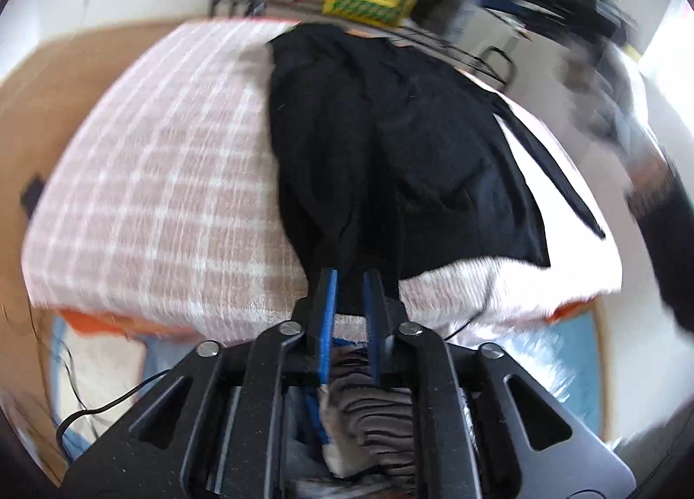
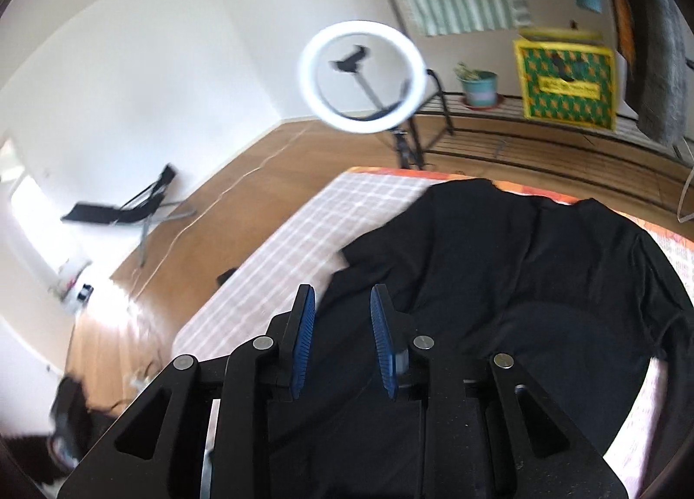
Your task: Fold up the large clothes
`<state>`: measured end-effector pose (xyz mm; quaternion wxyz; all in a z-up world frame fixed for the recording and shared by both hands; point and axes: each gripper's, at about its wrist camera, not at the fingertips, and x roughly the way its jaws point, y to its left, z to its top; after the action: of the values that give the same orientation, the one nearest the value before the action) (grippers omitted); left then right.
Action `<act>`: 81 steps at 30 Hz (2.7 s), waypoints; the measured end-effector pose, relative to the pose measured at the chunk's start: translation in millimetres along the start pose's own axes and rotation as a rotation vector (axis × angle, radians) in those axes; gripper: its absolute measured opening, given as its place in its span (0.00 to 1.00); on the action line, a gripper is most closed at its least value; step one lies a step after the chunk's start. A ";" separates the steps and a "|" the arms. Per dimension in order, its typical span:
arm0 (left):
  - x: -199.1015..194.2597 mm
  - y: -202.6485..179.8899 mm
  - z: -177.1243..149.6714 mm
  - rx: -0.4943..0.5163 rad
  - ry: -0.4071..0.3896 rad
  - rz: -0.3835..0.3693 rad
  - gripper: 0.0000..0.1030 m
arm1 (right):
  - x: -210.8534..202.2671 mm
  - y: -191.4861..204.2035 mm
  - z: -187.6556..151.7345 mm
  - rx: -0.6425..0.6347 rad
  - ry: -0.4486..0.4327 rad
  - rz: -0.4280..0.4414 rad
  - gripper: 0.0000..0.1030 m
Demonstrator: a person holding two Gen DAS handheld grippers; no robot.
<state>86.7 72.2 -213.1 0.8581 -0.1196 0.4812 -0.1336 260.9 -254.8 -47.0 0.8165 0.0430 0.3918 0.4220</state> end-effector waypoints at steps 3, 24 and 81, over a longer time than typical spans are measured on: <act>7.8 9.1 4.7 -0.149 -0.016 -0.016 0.18 | -9.2 14.0 -16.5 -0.038 -0.008 0.047 0.34; 68.4 33.3 -17.0 -0.303 -0.002 0.009 0.08 | 130.6 -8.2 -113.2 0.144 0.338 -0.037 0.49; 60.6 30.0 -17.2 -0.330 -0.058 -0.036 0.05 | 279.8 -16.4 43.4 -0.605 0.315 -0.334 0.00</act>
<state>105.7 78.1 -280.0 0.8376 -0.2715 0.4695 -0.0645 395.3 -51.8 -192.6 0.7795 -0.3298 0.3718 0.3812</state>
